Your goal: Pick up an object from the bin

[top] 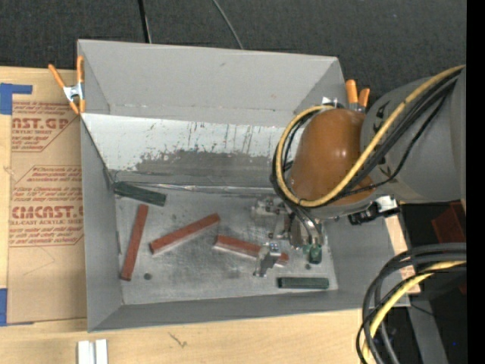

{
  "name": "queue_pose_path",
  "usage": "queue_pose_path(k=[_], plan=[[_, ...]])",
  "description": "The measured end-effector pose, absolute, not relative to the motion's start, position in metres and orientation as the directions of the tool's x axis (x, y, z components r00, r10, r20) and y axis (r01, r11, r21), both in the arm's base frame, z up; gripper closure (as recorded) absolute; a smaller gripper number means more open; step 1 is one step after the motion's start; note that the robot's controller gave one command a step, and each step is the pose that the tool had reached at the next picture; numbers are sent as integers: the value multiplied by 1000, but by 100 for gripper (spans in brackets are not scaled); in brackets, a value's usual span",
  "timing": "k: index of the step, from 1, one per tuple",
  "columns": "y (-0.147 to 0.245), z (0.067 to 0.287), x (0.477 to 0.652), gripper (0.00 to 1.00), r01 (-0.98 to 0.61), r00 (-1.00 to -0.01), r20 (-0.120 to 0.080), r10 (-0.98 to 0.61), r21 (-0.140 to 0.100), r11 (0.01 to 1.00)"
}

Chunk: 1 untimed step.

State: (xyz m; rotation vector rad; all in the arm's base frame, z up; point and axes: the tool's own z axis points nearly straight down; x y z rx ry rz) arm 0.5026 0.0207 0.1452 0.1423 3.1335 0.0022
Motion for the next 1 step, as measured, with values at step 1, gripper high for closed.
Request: queue_pose_path(k=[1], plan=[[52, 73, 539, 100, 87, -996, 8, 87, 1, 996]])
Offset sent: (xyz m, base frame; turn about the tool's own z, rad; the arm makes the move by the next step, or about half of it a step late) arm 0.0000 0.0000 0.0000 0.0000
